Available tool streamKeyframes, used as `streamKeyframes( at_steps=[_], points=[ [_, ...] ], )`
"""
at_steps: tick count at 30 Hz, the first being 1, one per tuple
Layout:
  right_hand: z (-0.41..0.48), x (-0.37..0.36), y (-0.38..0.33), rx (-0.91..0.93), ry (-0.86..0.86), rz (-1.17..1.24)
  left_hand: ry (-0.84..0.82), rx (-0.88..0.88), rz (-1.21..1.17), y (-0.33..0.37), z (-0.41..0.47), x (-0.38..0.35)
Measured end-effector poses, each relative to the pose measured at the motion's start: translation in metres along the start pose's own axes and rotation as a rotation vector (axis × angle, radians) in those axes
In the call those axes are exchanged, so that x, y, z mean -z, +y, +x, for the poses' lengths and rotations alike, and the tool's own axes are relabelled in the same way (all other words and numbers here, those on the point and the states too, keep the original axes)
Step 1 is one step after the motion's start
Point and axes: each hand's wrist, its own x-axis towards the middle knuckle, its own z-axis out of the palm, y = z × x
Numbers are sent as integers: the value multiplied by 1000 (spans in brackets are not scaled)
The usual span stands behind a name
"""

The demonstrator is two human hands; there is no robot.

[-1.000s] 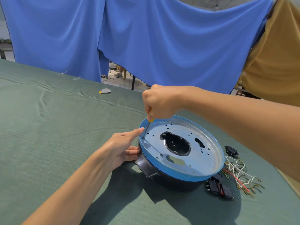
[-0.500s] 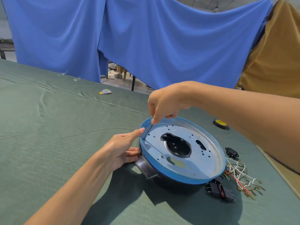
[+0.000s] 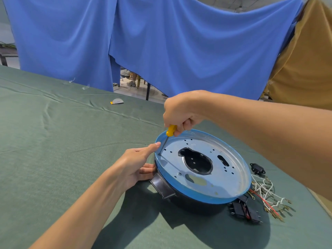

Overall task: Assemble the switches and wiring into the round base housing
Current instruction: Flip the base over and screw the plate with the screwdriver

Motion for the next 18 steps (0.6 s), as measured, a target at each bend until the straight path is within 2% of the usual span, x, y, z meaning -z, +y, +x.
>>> streamKeyframes(
  at_steps=[2, 4, 11, 18],
  points=[
    [0, 0, 6, -33, -32, 81, 1, 0, 5, 0, 0, 0],
    [-4, -2, 10, 23, -12, 43, 2, -3, 11, 0, -1, -1],
    [-17, 4, 3, 337, 198, -431, -24, -7, -1, 3, -7, 0],
    [-16, -1, 5, 426, 272, -396, -9, -17, -26, 2, -9, -1]
  ],
)
